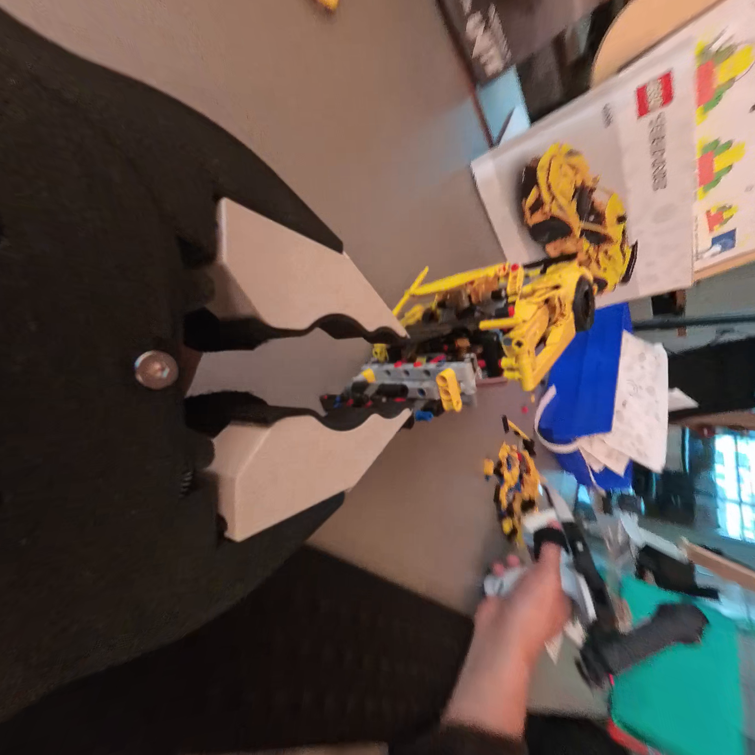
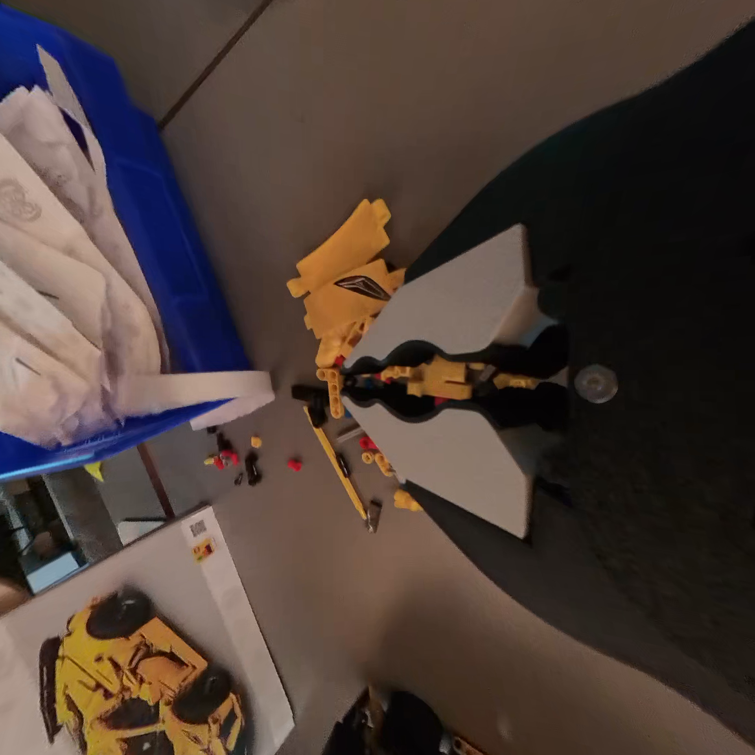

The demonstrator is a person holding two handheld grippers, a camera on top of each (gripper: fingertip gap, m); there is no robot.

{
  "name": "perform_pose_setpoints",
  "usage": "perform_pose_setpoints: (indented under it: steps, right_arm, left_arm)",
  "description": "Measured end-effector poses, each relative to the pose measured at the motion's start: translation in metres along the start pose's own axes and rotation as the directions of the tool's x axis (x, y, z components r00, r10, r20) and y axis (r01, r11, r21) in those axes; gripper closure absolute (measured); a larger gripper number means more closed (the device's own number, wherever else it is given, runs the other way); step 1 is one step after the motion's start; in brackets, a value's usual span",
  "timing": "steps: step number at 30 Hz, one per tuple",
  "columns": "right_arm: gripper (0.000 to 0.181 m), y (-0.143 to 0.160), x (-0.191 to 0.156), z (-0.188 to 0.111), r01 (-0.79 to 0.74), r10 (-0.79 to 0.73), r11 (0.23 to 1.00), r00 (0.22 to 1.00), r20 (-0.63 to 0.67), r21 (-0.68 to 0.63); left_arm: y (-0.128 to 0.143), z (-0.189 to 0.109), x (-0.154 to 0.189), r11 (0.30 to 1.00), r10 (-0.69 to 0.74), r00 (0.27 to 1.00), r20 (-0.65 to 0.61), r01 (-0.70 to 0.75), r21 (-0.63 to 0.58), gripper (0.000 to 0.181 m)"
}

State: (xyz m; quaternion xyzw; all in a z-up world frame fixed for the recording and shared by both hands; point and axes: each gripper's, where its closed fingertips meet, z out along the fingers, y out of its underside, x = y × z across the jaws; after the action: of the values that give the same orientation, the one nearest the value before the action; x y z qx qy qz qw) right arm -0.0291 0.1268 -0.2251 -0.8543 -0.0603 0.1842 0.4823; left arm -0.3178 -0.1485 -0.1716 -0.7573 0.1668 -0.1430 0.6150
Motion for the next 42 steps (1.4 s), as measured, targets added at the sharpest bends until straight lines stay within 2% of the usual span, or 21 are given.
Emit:
perform_pose_setpoints:
  steps: [2,5,7,9,11,14,15,17,19,20,22,24,25,26,28,30,31,35,40,41,42]
  right_arm:
    - [0.161,-0.005,-0.003,0.000,0.004,-0.004,1.000,1.000,0.019,0.030]
    - [0.150,-0.017,-0.022,-0.015,0.063,-0.073,0.987,0.995,0.066,0.147]
    - [0.146,-0.026,-0.051,-0.031,0.121,-0.158,0.966,0.975,0.154,0.228]
    - [0.145,-0.030,-0.098,-0.053,0.177,-0.284,0.922,0.914,0.290,0.345]
    - [0.151,-0.014,-0.155,-0.077,0.222,-0.414,0.882,0.787,0.458,0.416]
    - [0.147,0.034,-0.247,-0.123,0.213,-0.484,0.874,0.466,0.740,0.438]
    - [0.148,0.052,-0.272,-0.137,0.243,-0.509,0.860,0.360,0.781,0.449]
    - [0.154,0.082,-0.305,-0.155,0.332,-0.602,0.781,0.174,0.780,0.529]
    - [0.156,0.092,-0.327,-0.174,0.361,-0.635,0.723,0.014,0.772,0.588]
    - [0.156,0.098,-0.334,-0.181,0.423,-0.647,0.667,-0.078,0.759,0.613]
    - [0.157,0.098,-0.343,-0.177,0.560,-0.706,0.474,-0.220,0.673,0.680]
    - [0.161,0.096,-0.354,-0.178,0.626,-0.689,0.314,-0.367,0.625,0.714]
    - [0.166,0.094,-0.359,-0.173,0.665,-0.683,0.230,-0.410,0.605,0.710]
    - [0.170,0.098,-0.360,-0.168,0.708,-0.636,0.146,-0.468,0.614,0.691]
    - [0.162,0.112,-0.357,-0.158,0.749,-0.513,-0.039,-0.584,0.630,0.662]
    - [0.159,0.117,-0.354,-0.140,0.711,-0.466,-0.230,-0.680,0.566,0.664]
    - [0.161,0.117,-0.356,-0.134,0.677,-0.461,-0.288,-0.718,0.522,0.677]
    - [0.167,0.122,-0.359,-0.127,0.631,-0.389,-0.366,-0.771,0.504,0.684]
    - [0.177,0.126,-0.359,-0.123,0.648,-0.347,-0.372,-0.761,0.548,0.665]
    - [0.177,0.127,-0.359,-0.123,0.655,-0.345,-0.372,-0.755,0.557,0.658]
    - [0.177,0.127,-0.358,-0.123,0.665,-0.338,-0.372,-0.747,0.572,0.648]
  left_arm:
    - [0.000,0.000,0.004,1.000,-0.017,0.999,-0.043,0.017,-0.002,0.154]
    - [-0.002,-0.002,0.010,1.000,0.018,0.998,-0.059,-0.017,0.019,0.154]
    - [-0.002,-0.003,0.018,0.998,0.057,0.995,-0.084,-0.056,0.024,0.154]
    - [0.000,-0.002,0.023,0.995,0.096,0.990,-0.100,-0.095,0.016,0.154]
    - [0.004,0.000,0.027,0.991,0.135,0.985,-0.104,-0.137,-0.006,0.153]
    - [0.016,0.006,0.028,0.973,0.213,0.974,-0.070,-0.218,-0.069,0.152]
    - [0.017,0.007,0.026,0.966,0.242,0.969,-0.051,-0.245,-0.077,0.152]
    - [0.017,0.007,0.021,0.954,0.288,0.958,0.003,-0.287,-0.092,0.164]
    - [0.017,0.004,0.017,0.948,0.305,0.952,0.006,-0.303,-0.101,0.167]
    - [0.017,0.003,0.014,0.947,0.306,0.952,0.010,-0.303,-0.106,0.168]
    - [0.018,0.000,0.006,0.952,0.288,0.957,0.019,-0.284,-0.111,0.172]
    - [0.017,-0.002,0.002,0.965,0.245,0.969,0.007,-0.243,-0.100,0.172]
    - [0.017,-0.002,0.001,0.969,0.229,0.974,0.002,-0.227,-0.093,0.172]
    - [0.016,-0.002,0.000,0.971,0.225,0.974,0.000,-0.224,-0.086,0.172]
    - [0.016,-0.002,-0.001,0.966,0.244,0.970,0.004,-0.243,-0.087,0.173]
    - [0.017,-0.002,-0.003,0.961,0.262,0.965,0.014,-0.260,-0.092,0.173]
    - [0.017,-0.002,-0.003,0.961,0.262,0.965,0.013,-0.259,-0.092,0.173]
    - [0.017,-0.002,-0.003,0.967,0.238,0.971,0.001,-0.237,-0.089,0.172]
    - [0.017,-0.002,-0.003,0.968,0.234,0.972,0.000,-0.233,-0.089,0.172]
    - [0.014,-0.003,-0.008,0.970,0.228,0.973,0.028,-0.225,-0.086,0.167]
    - [0.010,-0.004,-0.014,0.976,0.208,0.976,0.063,-0.204,-0.072,0.151]
